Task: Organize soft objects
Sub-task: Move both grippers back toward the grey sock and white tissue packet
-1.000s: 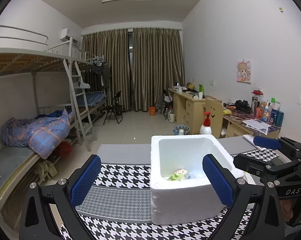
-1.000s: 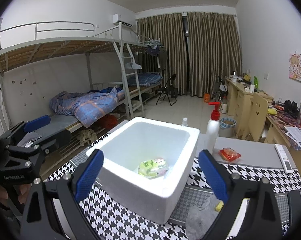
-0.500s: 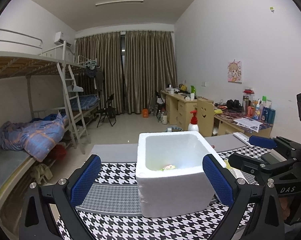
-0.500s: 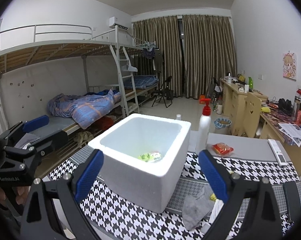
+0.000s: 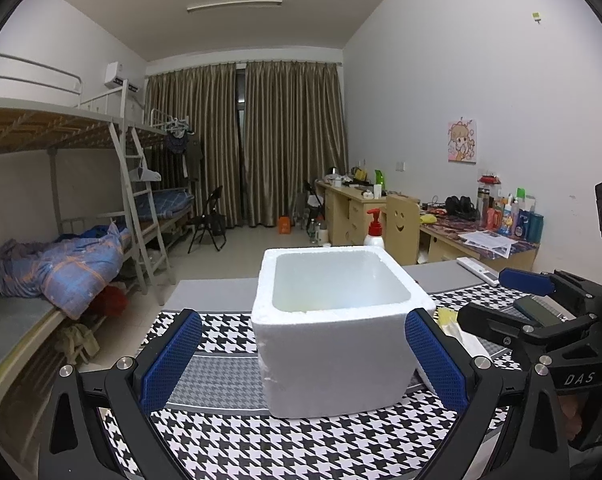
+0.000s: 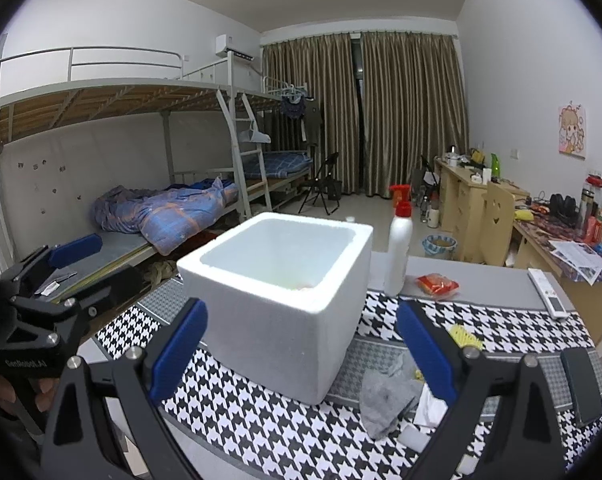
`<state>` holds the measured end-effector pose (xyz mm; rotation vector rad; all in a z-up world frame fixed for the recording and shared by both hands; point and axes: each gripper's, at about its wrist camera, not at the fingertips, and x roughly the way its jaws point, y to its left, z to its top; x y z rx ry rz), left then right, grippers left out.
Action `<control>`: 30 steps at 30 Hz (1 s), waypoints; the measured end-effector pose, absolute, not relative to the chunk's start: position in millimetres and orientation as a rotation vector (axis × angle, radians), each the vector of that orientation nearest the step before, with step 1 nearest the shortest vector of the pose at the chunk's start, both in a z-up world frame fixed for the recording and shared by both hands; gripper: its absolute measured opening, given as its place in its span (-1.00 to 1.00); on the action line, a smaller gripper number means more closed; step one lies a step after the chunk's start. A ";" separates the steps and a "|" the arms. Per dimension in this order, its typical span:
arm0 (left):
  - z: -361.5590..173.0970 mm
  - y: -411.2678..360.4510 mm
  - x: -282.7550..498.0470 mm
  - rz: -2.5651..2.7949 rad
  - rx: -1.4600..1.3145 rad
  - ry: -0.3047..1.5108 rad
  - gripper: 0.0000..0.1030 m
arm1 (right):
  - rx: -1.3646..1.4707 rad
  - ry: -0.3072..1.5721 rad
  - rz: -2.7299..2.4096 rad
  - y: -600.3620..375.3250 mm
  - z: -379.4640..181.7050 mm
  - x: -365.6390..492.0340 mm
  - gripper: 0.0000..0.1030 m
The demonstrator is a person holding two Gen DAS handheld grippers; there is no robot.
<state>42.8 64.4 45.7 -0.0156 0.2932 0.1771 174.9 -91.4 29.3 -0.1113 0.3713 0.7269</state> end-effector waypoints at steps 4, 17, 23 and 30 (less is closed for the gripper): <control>39.2 62.9 41.3 0.176 -0.024 0.290 0.98 | -0.121 0.366 0.704 -96.2 22.4 169.3 0.90; 22.3 58.0 41.8 0.160 -0.040 0.283 0.98 | -0.128 0.371 0.635 -112.7 7.8 165.8 0.90; 17.0 49.5 46.0 0.130 -0.040 0.293 0.98 | -0.117 0.380 0.601 -123.1 5.6 166.7 0.90; 11.4 39.4 49.7 0.078 -0.026 0.305 0.98 | -0.101 0.387 0.565 -136.0 3.6 166.3 0.90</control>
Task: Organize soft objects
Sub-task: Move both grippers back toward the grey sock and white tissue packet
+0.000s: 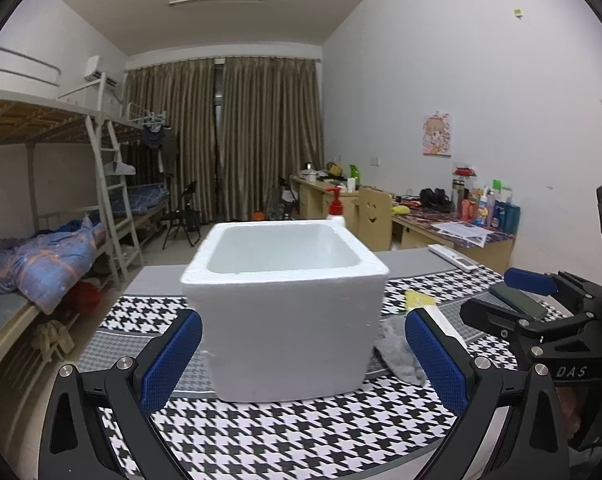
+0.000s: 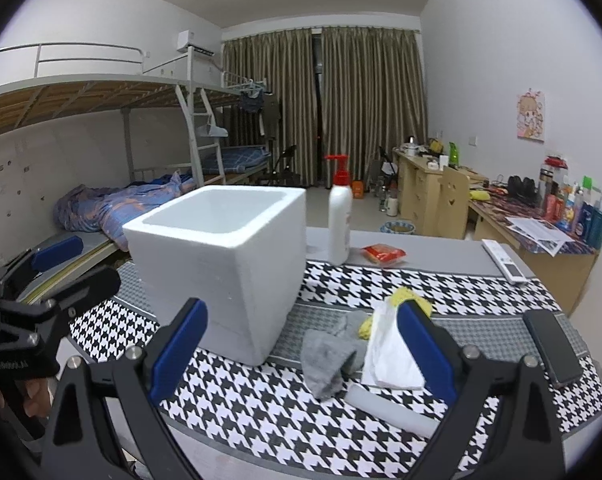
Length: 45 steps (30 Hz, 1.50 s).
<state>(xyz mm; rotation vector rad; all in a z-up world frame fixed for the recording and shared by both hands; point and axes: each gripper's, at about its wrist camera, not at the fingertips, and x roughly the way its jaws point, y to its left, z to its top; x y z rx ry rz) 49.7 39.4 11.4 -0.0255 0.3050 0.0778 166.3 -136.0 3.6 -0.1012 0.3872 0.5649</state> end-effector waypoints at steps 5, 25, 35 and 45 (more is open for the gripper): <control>8.7 26.3 56.3 0.028 -0.019 0.319 0.98 | -0.088 0.388 0.536 -147.8 4.1 167.0 0.90; -4.1 -32.4 84.5 -0.119 0.017 0.380 0.98 | -0.041 0.430 0.402 -204.9 -8.5 174.3 0.90; -13.0 -45.8 92.7 -0.157 0.025 0.418 0.98 | -0.024 0.446 0.368 -222.7 -14.2 178.3 0.90; -22.6 -60.4 109.1 -0.168 0.017 0.467 0.98 | -0.017 0.483 0.364 -233.4 -21.6 192.3 0.90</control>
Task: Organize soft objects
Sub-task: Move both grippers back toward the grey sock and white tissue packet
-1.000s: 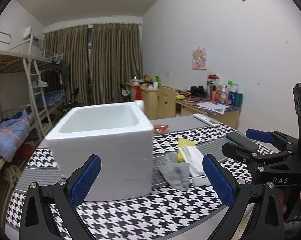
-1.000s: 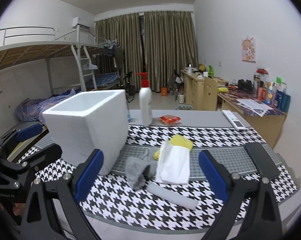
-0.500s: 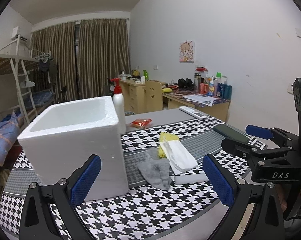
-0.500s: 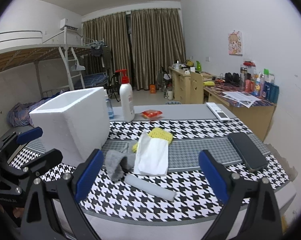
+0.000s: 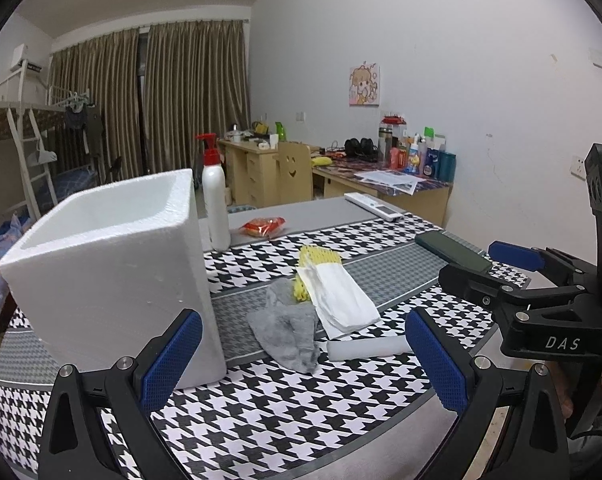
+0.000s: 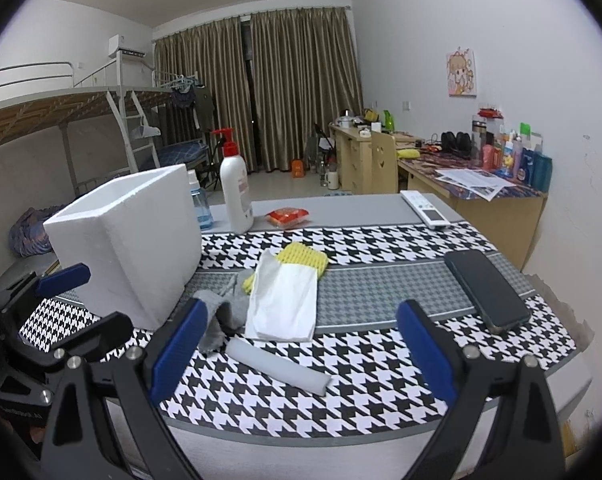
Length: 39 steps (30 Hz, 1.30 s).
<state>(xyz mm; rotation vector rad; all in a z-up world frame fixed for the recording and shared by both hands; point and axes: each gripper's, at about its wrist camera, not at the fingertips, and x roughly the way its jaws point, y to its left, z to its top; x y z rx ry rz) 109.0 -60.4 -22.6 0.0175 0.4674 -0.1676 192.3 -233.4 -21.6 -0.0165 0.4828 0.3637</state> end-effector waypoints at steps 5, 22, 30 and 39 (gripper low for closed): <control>-29.7 -64.9 119.1 -0.163 0.001 0.497 0.98 | -0.029 0.502 0.366 -236.0 -25.0 201.7 0.90; -53.3 -82.8 146.3 -0.136 -0.002 0.581 0.98 | -0.042 0.554 0.380 -248.8 -38.0 225.0 0.90; -65.7 -86.6 157.9 -0.099 0.004 0.616 0.98 | -0.031 0.602 0.404 -252.4 -50.8 239.4 0.90; -75.0 -90.0 172.0 -0.013 0.024 0.632 0.96 | -0.035 0.639 0.419 -254.6 -59.5 255.3 0.90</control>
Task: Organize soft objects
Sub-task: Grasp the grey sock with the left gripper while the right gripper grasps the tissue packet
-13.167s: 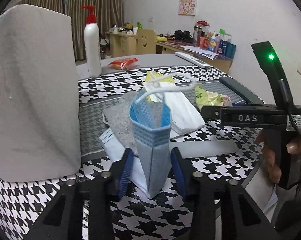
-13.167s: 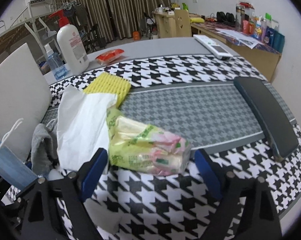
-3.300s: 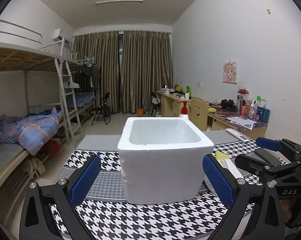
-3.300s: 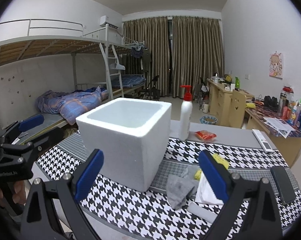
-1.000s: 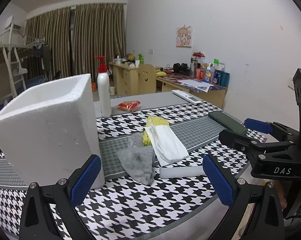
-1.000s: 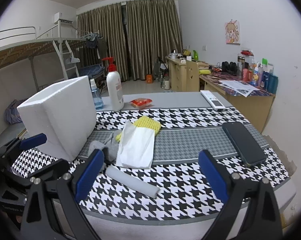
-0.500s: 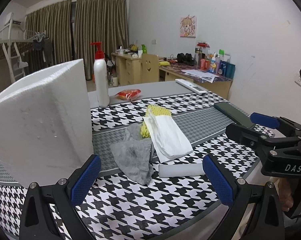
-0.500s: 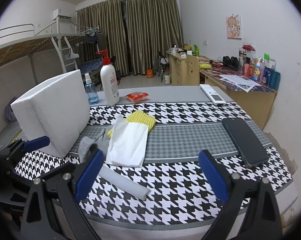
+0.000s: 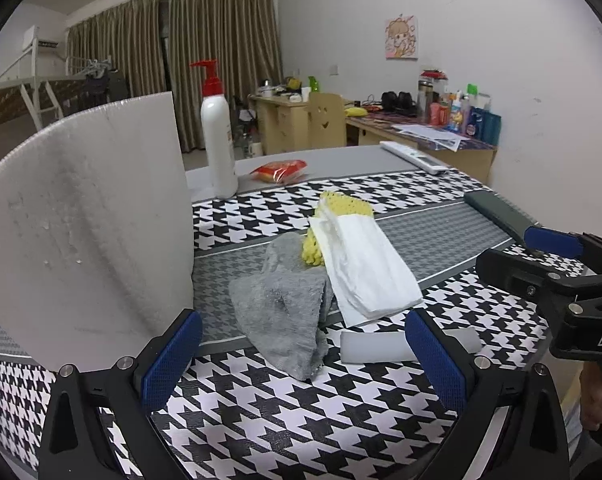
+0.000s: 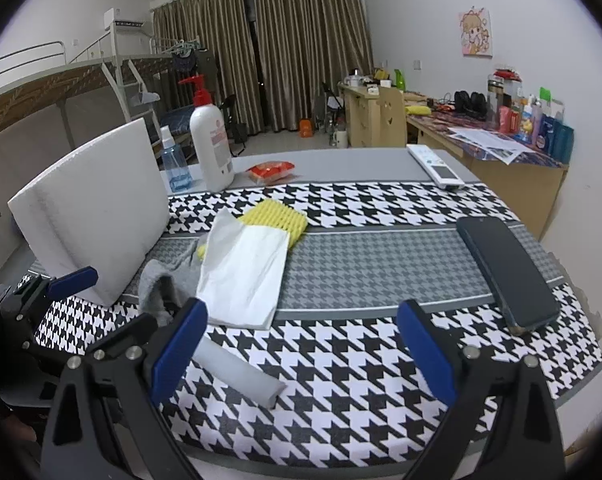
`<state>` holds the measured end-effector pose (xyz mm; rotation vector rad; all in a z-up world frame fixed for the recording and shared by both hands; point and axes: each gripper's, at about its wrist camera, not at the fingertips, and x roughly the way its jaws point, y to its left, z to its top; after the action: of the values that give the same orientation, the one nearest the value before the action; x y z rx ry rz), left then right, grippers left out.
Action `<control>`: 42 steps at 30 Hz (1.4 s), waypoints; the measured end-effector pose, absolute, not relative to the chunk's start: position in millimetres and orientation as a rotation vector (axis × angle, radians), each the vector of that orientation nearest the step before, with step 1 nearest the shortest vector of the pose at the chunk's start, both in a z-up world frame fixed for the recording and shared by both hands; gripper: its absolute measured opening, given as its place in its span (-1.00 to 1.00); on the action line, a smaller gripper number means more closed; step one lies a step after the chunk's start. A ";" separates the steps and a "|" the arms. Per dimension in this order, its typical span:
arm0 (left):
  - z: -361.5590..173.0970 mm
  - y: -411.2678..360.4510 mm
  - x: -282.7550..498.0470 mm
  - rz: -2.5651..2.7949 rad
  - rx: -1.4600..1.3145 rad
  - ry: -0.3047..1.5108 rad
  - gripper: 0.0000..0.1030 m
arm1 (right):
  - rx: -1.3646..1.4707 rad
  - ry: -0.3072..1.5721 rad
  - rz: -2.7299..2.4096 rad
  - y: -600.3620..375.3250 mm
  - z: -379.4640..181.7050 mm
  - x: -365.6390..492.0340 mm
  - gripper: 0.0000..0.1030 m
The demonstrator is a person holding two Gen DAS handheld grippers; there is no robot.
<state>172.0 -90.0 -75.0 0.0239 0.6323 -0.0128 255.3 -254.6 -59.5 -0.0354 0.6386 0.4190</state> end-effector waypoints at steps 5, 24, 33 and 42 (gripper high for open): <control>-78.5 -90.0 178.2 -0.002 0.024 0.651 0.90 | -0.047 0.646 0.438 -250.2 -60.8 261.5 0.90; -87.8 -82.5 193.6 0.061 0.013 0.760 0.50 | -0.062 0.720 0.526 -229.9 -69.2 284.2 0.90; -92.7 -76.5 196.9 0.066 -0.008 0.794 0.32 | -0.076 0.766 0.571 -217.4 -74.8 292.0 0.89; -97.2 -75.9 199.8 0.026 -0.011 0.838 0.05 | -0.107 0.831 0.597 -204.2 -87.9 302.0 0.58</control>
<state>199.8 -75.9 -97.2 -0.0109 0.8377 0.0262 302.0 -204.2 -87.9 -0.1065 0.8313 0.5969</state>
